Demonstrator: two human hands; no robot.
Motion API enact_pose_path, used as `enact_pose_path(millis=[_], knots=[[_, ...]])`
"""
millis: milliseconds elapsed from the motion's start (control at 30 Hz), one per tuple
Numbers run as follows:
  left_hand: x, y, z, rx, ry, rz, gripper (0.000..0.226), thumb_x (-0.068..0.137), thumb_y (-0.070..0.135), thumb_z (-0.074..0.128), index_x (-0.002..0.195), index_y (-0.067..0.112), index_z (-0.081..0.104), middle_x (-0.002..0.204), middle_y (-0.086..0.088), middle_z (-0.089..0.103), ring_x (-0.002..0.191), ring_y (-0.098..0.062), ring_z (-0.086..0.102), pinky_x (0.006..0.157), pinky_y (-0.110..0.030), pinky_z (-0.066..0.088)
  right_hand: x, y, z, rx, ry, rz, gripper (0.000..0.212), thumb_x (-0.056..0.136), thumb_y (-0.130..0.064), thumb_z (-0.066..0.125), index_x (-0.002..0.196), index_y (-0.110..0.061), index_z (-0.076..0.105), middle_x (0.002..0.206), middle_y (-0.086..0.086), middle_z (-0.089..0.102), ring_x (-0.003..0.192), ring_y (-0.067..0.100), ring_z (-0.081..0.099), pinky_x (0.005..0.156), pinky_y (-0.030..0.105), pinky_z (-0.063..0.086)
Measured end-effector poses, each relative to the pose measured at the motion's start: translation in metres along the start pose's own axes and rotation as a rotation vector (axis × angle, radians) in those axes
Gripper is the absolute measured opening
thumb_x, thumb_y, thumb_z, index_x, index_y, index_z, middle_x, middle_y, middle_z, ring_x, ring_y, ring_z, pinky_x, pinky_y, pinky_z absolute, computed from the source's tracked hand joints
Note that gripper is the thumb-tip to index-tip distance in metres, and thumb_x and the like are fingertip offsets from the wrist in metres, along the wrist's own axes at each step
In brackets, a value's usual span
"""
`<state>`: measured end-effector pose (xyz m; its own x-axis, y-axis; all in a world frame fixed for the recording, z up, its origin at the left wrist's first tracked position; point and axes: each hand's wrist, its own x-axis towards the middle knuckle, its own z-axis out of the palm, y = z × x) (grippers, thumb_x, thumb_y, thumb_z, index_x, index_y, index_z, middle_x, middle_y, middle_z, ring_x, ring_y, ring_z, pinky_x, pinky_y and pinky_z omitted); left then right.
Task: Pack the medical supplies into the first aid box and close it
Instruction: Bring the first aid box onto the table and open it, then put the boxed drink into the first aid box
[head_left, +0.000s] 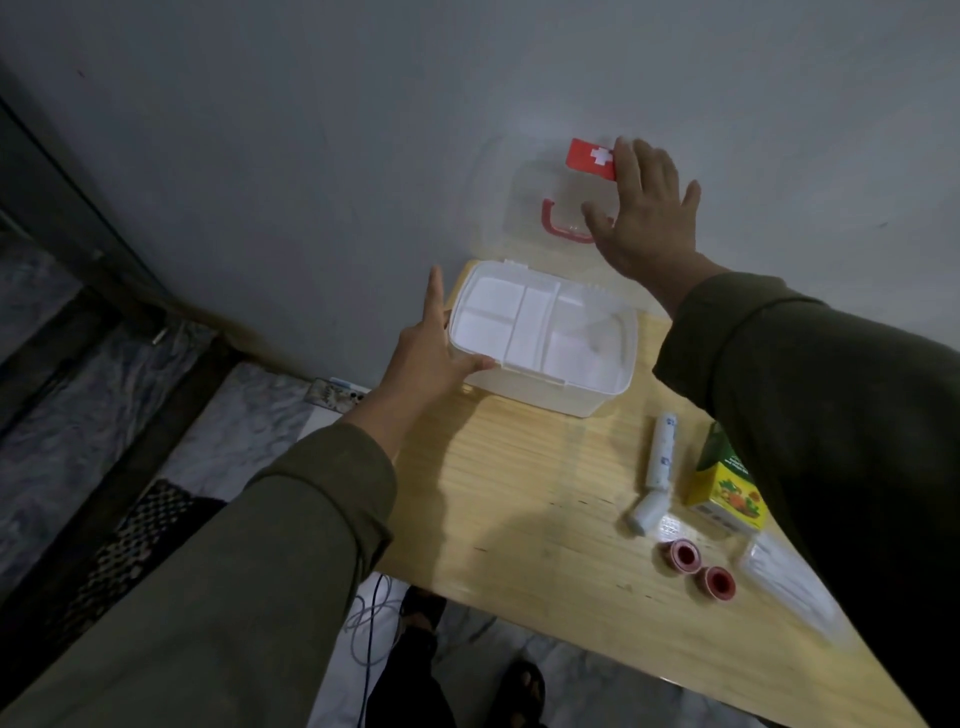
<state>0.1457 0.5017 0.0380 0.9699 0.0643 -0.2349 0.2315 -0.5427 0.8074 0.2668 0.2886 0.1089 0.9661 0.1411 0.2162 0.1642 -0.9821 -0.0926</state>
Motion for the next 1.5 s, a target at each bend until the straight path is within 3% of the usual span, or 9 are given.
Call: enact_pose_path(millis=[167,367,667,867,1167,1500], knots=[[0.001,-0.001,-0.001,0.003,-0.01,0.02,0.116,0.075,0.027,0.079,0.15,0.029,-0.009,0.148,-0.006,0.042,0.137,-0.025,0.039,0.11,-0.036,0.03,-0.001,0.001,0.0,-0.015,-0.064,-0.013,0.074,0.095,-0.051,0.035,0.15,-0.015,0.0,0.161,0.006,-0.001,0.148,0.03,-0.005,0.117,0.059,0.002],[0.002,-0.004,-0.001,0.031,-0.006,0.037,0.113,0.075,0.029,0.078,0.15,0.029,-0.006,0.15,-0.006,0.039,0.138,-0.027,0.037,0.111,-0.039,0.03,-0.003,0.004,-0.011,-0.005,-0.076,-0.022,0.073,0.097,-0.051,0.03,0.15,-0.015,-0.002,0.161,0.006,-0.004,0.148,0.027,-0.006,0.118,0.055,0.003],[-0.007,0.024,-0.01,0.174,0.15,0.164,0.099,0.079,0.044,0.07,0.151,0.022,0.008,0.158,-0.003,0.022,0.144,-0.025,0.022,0.114,-0.038,0.024,-0.047,0.031,-0.043,0.096,0.082,-0.032,0.057,0.096,-0.038,0.042,0.147,-0.018,0.026,0.156,0.011,0.023,0.145,0.029,0.019,0.117,0.045,0.022],[-0.03,0.074,0.019,0.135,0.158,0.298,0.094,0.078,0.041,0.072,0.15,0.023,0.016,0.152,-0.004,0.034,0.139,-0.024,0.032,0.11,-0.037,0.031,-0.108,0.06,-0.061,0.194,0.124,0.016,0.056,0.094,-0.032,0.048,0.144,-0.015,0.033,0.151,0.013,0.032,0.141,0.027,0.029,0.113,0.039,0.029],[-0.074,0.12,0.11,0.149,-0.004,0.377,0.096,0.073,0.038,0.077,0.149,0.023,0.02,0.148,-0.005,0.041,0.135,-0.024,0.037,0.107,-0.034,0.033,-0.207,0.123,-0.063,0.249,0.03,0.081,0.061,0.09,-0.031,0.056,0.144,-0.015,0.033,0.15,0.012,0.033,0.14,0.027,0.029,0.111,0.038,0.029],[-0.09,0.111,0.204,0.279,-0.353,0.289,0.109,0.063,0.037,0.084,0.149,0.021,0.02,0.149,-0.006,0.04,0.136,-0.023,0.037,0.107,-0.034,0.033,-0.259,0.187,-0.027,0.264,-0.207,0.157,0.071,0.086,-0.027,0.062,0.147,-0.023,0.026,0.153,0.009,0.029,0.14,0.026,0.029,0.112,0.038,0.03]])
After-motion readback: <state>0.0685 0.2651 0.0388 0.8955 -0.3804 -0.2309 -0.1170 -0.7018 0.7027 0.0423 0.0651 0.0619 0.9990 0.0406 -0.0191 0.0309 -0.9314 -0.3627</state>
